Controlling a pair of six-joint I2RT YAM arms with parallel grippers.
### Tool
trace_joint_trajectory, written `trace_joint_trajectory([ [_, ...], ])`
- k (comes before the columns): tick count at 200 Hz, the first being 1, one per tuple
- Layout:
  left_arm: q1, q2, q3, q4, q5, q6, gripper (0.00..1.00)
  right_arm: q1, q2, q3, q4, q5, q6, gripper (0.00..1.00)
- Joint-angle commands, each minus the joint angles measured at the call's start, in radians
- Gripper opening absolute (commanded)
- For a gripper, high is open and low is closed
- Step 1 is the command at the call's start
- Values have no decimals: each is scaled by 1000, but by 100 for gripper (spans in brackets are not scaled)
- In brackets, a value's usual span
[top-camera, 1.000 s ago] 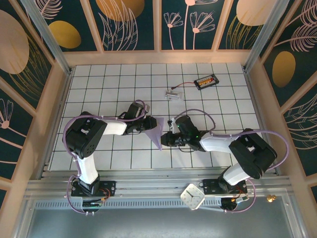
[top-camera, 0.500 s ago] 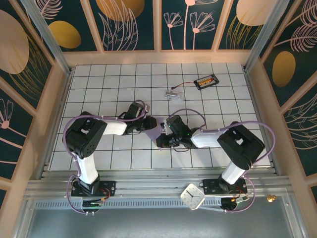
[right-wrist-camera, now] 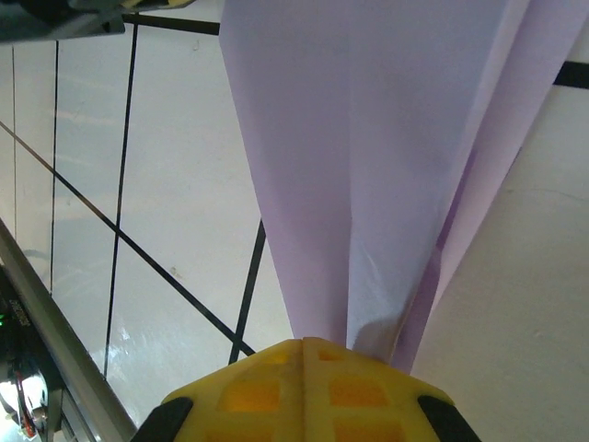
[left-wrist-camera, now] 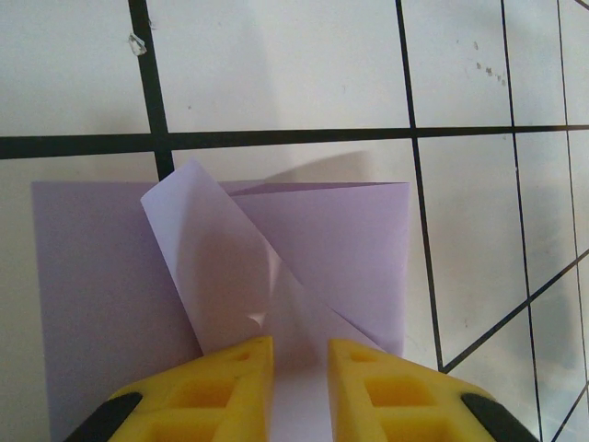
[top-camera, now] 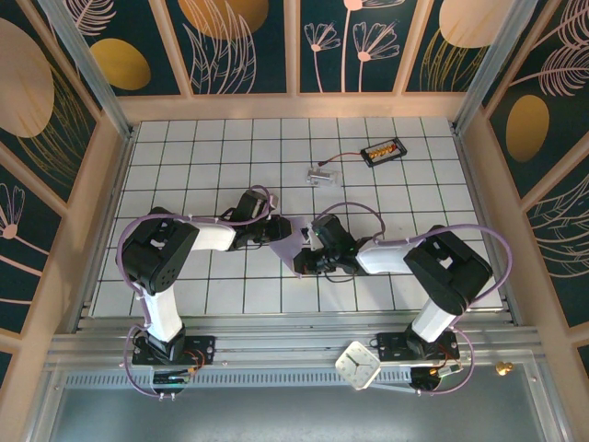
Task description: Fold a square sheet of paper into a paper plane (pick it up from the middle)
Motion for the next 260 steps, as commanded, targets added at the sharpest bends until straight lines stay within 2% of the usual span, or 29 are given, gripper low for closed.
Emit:
trace_joint_trajectory([
  [1, 11, 38, -29, -156, -85, 30, 24, -8, -3, -27, -24, 22, -19, 5],
  [138, 11, 44, -21, -164, -91, 35, 24, 16, -2, -91, -15, 7, 8, 4],
  [260, 10, 45, -26, -164, -97, 35, 23, 25, -109, -30, -92, 23, -15, 4],
])
